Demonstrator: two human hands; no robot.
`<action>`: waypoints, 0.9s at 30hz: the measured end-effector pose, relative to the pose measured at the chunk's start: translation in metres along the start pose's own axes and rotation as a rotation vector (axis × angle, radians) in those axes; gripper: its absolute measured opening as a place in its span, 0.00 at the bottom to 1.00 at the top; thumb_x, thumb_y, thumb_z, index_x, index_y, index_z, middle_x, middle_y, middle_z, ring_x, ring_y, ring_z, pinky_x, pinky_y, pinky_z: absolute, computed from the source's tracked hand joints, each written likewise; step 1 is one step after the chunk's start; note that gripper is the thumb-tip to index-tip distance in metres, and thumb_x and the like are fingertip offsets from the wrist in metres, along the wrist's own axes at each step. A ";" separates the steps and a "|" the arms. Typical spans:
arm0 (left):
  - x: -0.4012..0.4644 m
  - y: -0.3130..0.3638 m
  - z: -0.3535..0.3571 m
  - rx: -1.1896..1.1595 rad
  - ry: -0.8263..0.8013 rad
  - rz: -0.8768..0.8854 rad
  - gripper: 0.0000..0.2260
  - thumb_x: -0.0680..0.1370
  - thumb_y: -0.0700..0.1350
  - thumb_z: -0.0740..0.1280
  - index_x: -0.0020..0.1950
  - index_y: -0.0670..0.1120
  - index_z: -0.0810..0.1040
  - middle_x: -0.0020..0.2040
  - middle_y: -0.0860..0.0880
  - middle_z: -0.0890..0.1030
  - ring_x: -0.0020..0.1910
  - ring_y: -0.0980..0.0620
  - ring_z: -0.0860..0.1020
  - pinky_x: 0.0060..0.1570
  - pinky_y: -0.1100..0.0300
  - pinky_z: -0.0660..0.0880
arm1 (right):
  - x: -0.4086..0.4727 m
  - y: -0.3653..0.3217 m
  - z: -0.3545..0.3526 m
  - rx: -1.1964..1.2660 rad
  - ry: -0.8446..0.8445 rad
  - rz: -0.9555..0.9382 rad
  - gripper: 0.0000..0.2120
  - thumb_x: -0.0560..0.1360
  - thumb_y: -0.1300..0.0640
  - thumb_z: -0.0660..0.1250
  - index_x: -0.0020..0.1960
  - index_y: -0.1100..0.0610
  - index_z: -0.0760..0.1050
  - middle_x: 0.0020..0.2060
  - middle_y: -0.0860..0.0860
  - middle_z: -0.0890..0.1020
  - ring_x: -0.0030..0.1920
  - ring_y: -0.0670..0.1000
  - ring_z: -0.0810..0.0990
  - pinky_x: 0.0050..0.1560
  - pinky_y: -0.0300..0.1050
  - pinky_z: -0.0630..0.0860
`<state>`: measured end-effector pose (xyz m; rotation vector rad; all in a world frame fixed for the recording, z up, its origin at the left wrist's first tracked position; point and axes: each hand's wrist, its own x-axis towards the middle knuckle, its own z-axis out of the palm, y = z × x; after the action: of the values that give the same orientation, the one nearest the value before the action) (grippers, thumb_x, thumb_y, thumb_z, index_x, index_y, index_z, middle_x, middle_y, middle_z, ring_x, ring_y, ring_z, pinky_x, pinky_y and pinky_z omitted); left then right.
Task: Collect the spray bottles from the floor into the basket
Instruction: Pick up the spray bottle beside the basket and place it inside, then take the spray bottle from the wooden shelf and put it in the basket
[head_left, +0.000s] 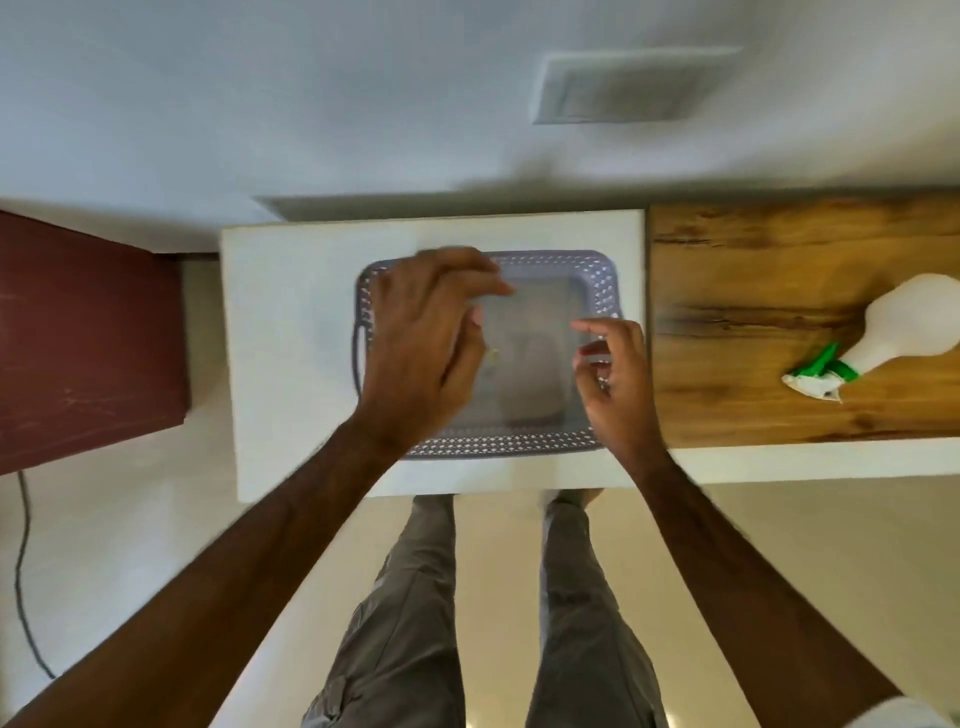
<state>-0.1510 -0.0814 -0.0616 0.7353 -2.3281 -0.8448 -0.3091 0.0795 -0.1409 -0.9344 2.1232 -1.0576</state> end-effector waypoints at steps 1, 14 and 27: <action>0.002 0.016 0.022 -0.011 -0.110 0.017 0.11 0.78 0.39 0.61 0.57 0.47 0.77 0.60 0.47 0.78 0.63 0.52 0.73 0.60 0.55 0.64 | -0.001 0.006 -0.021 -0.026 0.025 0.013 0.15 0.77 0.67 0.66 0.63 0.58 0.74 0.60 0.55 0.73 0.51 0.47 0.80 0.51 0.42 0.81; -0.003 0.103 0.255 -0.318 -0.844 -0.564 0.11 0.81 0.35 0.61 0.61 0.41 0.78 0.60 0.43 0.80 0.60 0.47 0.78 0.59 0.56 0.75 | 0.024 0.155 -0.257 -1.083 -0.177 0.060 0.36 0.64 0.59 0.78 0.69 0.49 0.69 0.75 0.57 0.64 0.76 0.63 0.57 0.74 0.69 0.50; -0.019 0.093 0.258 -0.385 -0.708 -0.664 0.12 0.82 0.35 0.60 0.60 0.49 0.75 0.58 0.54 0.79 0.57 0.62 0.77 0.55 0.67 0.74 | 0.051 0.192 -0.270 -0.965 -0.397 -0.088 0.34 0.73 0.55 0.71 0.75 0.54 0.61 0.66 0.55 0.78 0.69 0.57 0.72 0.75 0.70 0.46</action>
<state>-0.3336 0.0930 -0.1705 1.1950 -2.3551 -2.0595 -0.6019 0.2391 -0.1718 -1.5078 2.2134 0.2146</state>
